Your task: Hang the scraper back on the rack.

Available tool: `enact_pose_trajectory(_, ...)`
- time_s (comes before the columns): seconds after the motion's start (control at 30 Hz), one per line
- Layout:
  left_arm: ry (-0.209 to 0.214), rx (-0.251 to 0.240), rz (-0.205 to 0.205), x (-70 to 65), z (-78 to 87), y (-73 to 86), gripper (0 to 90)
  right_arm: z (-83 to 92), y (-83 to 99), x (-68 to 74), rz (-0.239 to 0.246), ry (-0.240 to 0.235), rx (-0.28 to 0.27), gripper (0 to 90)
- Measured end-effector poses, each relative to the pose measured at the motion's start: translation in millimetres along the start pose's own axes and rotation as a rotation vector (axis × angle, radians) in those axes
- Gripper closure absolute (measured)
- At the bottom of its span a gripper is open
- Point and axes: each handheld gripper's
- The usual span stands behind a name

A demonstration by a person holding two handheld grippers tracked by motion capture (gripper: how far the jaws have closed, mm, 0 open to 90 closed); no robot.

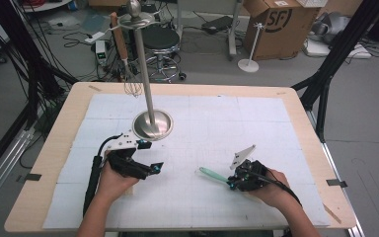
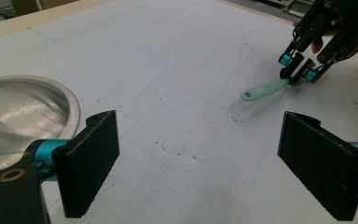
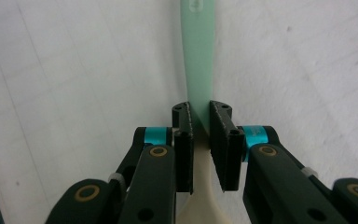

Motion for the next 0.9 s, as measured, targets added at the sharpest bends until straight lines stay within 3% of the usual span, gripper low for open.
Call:
enact_pose_trajectory(0.27, 0.000, -0.007, -0.001, 0.3, 0.7, 0.1, 13.2, 16.1, 0.4, -6.6, -0.022, -0.030, -0.189, 80.4)
enact_pose_trajectory(0.53, 0.001, -0.008, -0.002, 0.3, 1.3, 0.0, 13.2, 28.6, -4.7, -11.6, -0.035, -0.041, -0.340, 80.4)
enact_pose_trajectory(0.9, -0.004, -0.014, 0.003, 1.6, 4.0, 0.9, 13.2, 49.4, -26.2, -20.2, -0.013, -0.045, -0.467, 80.4)
Point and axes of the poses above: each handheld gripper's, and its own axes: z roughly backward along the jaws, y roughly out of its underside, x roughly to its left, and after that the axes turned 14 degrees about x, right-handed
